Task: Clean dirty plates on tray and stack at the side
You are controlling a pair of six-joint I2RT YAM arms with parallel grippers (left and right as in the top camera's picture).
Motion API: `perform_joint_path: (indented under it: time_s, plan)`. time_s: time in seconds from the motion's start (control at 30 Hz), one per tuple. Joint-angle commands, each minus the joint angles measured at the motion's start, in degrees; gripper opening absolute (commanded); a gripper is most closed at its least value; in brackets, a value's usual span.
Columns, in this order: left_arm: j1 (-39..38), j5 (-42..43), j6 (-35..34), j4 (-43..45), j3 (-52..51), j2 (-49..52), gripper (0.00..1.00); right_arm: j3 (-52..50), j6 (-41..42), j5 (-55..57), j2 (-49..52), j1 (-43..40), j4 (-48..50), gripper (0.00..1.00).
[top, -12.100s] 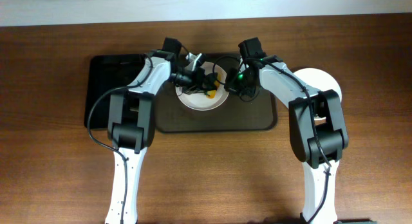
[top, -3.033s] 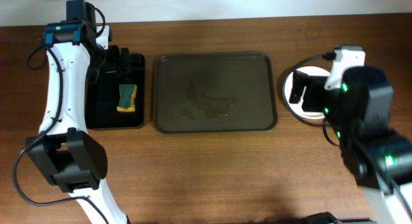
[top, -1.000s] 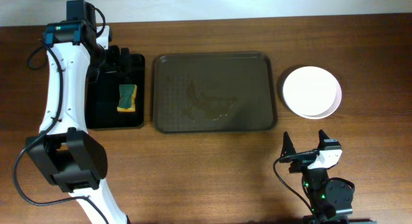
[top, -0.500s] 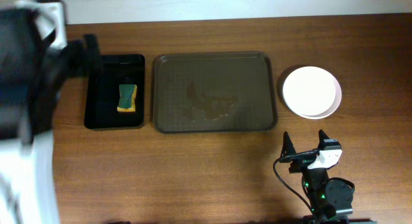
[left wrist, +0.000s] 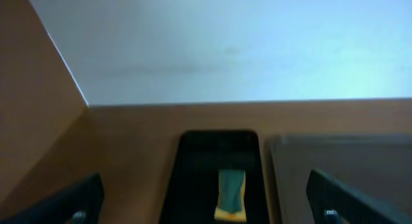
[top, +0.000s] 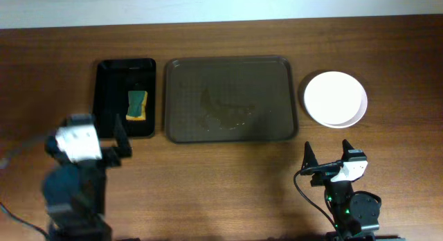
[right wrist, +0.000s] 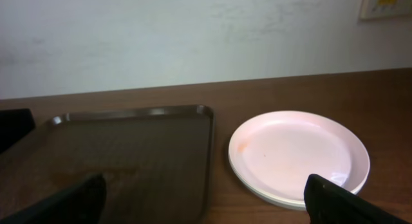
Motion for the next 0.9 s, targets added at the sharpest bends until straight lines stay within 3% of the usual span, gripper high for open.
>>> perform_joint_path:
  time_s: [0.0, 0.1, 0.27, 0.57, 0.87]
  plan:
    - [-0.3, -0.4, 1.0, 7.4, -14.0, -12.9, 0.99, -0.4, -0.4, -0.5, -0.4, -0.3, -0.2, 0.98]
    - [-0.3, -0.4, 1.1, 11.7, -23.1, -22.6, 0.99, -0.4, -0.4, -0.5, -0.4, -0.3, -0.2, 0.98]
    - [-0.3, -0.5, 1.1, 13.6, -29.7, -29.9, 0.99, -0.4, -0.4, -0.5, -0.4, -0.3, -0.2, 0.98]
    - [-0.3, -0.4, 1.9, 22.5, -37.4, -30.5, 0.99, -0.4, -0.4, -0.5, -0.4, -0.3, -0.2, 0.98]
    - [-0.3, -0.9, 2.4, 15.3, -38.7, -30.5, 0.99, -0.4, -0.4, -0.5, -0.4, -0.3, -0.2, 0.98]
